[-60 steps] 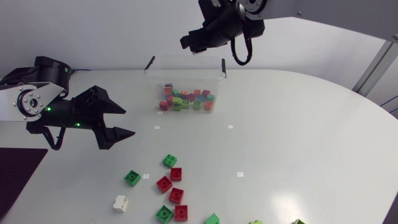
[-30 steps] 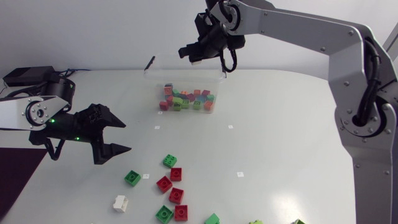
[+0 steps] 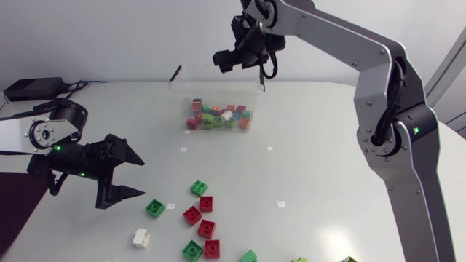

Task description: Place the duplo bricks in the container

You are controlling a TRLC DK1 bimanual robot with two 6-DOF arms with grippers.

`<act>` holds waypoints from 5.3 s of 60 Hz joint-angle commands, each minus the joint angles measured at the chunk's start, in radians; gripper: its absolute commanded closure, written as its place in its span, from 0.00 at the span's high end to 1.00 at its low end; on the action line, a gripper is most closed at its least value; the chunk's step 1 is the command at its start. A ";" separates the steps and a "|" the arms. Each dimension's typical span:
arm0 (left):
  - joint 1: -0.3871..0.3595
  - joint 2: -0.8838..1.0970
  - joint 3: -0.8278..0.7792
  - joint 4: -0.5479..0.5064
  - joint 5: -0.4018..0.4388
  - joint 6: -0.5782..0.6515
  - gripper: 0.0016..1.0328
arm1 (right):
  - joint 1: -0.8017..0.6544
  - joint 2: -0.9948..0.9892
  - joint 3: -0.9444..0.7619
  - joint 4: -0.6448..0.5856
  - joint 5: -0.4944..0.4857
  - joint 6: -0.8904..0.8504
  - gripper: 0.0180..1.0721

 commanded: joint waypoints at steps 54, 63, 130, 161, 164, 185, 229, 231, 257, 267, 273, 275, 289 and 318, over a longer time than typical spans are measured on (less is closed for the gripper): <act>-0.136 0.138 -0.097 -0.028 -0.058 0.246 0.84 | 0.064 -0.614 -0.873 0.107 0.026 0.020 0.95; -0.153 0.194 -0.079 -0.019 -0.075 0.246 0.65 | 0.096 -0.673 -1.046 0.135 0.026 0.018 0.95; -0.168 -0.036 0.117 -0.101 0.001 -0.010 0.03 | 0.142 -0.731 -1.479 -0.212 -0.057 0.076 0.95; -0.243 -0.023 0.414 0.205 0.030 -0.560 0.03 | 0.217 -0.648 -1.574 -0.232 -0.120 0.047 0.82; -0.249 0.007 0.452 0.213 0.030 -0.591 0.03 | 0.220 -0.640 -1.577 -0.232 -0.123 0.047 0.82; -0.278 0.151 0.584 0.409 -0.021 -0.800 0.03 | 0.235 -0.628 -1.611 -0.234 -0.128 0.027 0.72; -0.320 0.537 0.952 0.527 -0.140 -0.996 0.03 | 0.225 -0.604 -1.621 -0.234 -0.122 0.003 0.30; -0.320 0.560 0.980 0.523 -0.140 -1.007 0.03 | 0.215 -0.610 -1.614 -0.241 -0.109 0.000 0.30; -0.326 0.734 1.210 0.368 -0.188 -1.019 0.96 | 0.051 -0.716 -1.276 -0.355 -0.069 -0.062 0.30; -0.306 0.668 1.168 0.297 -0.190 -0.996 0.96 | 0.039 -0.716 -1.130 -0.339 -0.071 -0.062 0.30; -0.294 0.591 1.104 0.285 -0.194 -0.988 0.95 | 0.036 -0.711 -1.049 -0.323 -0.069 -0.060 0.30; -0.289 0.562 1.076 0.285 -0.200 -0.985 0.95 | 0.036 -0.708 -1.025 -0.321 -0.071 -0.060 0.30; -0.289 0.338 0.851 0.290 -0.220 -0.925 0.96 | 0.004 -0.682 -0.896 -0.227 -0.085 -0.043 0.30; -0.266 0.000 0.438 0.164 -0.220 -0.617 0.96 | -0.016 -0.521 -0.683 0.003 -0.069 -0.014 0.30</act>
